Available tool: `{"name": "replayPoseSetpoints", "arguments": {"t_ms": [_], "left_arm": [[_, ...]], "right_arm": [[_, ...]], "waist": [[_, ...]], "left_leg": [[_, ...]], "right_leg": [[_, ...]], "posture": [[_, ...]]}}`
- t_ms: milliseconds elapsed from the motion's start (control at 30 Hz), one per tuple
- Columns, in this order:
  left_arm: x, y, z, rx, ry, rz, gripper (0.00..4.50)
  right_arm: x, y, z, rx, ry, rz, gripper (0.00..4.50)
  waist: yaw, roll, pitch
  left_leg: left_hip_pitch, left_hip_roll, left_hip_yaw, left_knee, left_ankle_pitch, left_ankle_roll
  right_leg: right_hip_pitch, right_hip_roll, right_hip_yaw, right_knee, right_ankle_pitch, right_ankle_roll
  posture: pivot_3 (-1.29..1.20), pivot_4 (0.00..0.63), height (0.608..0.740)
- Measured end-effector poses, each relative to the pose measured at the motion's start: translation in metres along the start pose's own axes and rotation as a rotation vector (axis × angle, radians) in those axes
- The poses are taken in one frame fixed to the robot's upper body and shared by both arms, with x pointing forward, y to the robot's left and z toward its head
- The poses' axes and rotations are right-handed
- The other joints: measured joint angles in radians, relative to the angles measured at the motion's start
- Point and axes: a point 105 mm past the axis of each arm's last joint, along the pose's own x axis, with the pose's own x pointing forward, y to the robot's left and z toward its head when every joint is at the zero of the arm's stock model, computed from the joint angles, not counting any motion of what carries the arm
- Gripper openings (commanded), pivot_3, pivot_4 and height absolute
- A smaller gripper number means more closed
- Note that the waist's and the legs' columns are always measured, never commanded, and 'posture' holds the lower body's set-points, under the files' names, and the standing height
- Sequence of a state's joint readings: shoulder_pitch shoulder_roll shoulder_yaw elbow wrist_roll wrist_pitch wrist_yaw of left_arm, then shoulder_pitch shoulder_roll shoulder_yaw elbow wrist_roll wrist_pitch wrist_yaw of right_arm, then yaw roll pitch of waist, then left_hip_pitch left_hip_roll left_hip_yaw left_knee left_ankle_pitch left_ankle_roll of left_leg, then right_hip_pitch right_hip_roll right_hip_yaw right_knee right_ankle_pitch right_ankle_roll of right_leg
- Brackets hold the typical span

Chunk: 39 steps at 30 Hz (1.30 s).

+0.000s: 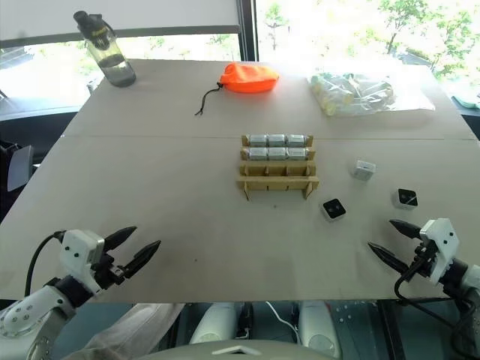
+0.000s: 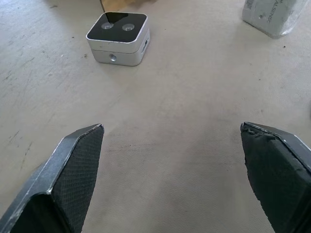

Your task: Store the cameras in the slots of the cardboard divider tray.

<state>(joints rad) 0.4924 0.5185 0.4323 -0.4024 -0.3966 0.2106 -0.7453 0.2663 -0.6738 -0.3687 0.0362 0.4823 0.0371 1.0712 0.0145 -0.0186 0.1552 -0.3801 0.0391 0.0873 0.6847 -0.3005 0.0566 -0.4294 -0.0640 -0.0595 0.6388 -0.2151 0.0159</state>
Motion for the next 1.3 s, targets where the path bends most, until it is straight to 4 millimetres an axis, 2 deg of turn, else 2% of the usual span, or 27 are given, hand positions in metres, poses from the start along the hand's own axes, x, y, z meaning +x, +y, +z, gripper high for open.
{"name": "replayPoseSetpoints", "arguments": {"t_ms": [700,1067,1200,1300], "left_arm": [[0.0,-0.003,0.003,-0.021,-0.02,-0.036,3.59],[0.007,-0.002,0.014,0.022,-0.042,-0.076,3.59],[0.009,-0.001,0.019,0.043,-0.047,-0.1,3.59],[0.011,-0.003,0.025,0.039,-0.053,-0.154,3.59]], "right_arm": [[-0.001,-0.005,0.006,-0.032,0.008,0.007,4.46],[-0.001,-0.006,0.006,-0.028,0.005,-0.02,4.46],[-0.002,-0.014,0.005,-0.014,-0.003,-0.098,4.46],[-0.004,-0.033,0.006,-0.01,0.009,-0.22,4.46]], "waist": [[0.0,0.0,0.0],[0.0,0.0,0.0],[0.0,0.0,0.0],[0.0,0.0,0.0]], "left_leg": [[0.0,0.0,0.0,0.0,0.0,0.0],[0.0,0.0,0.0,0.0,0.0,0.0],[0.0,0.0,0.0,0.0,0.0,0.0],[0.0,0.0,0.001,0.0,0.0,0.0]], "right_leg": [[0.0,0.0,0.0,0.0,0.0,0.0],[0.0,0.0,0.0,0.0,0.0,0.0],[0.0,0.0,0.0,0.0,0.0,0.0],[0.0,0.0,0.0,0.0,0.0,0.0]], "posture": [[0.0,0.15,0.74],[0.0,0.15,0.74],[0.0,0.15,0.74],[0.0,0.15,0.74]]}}
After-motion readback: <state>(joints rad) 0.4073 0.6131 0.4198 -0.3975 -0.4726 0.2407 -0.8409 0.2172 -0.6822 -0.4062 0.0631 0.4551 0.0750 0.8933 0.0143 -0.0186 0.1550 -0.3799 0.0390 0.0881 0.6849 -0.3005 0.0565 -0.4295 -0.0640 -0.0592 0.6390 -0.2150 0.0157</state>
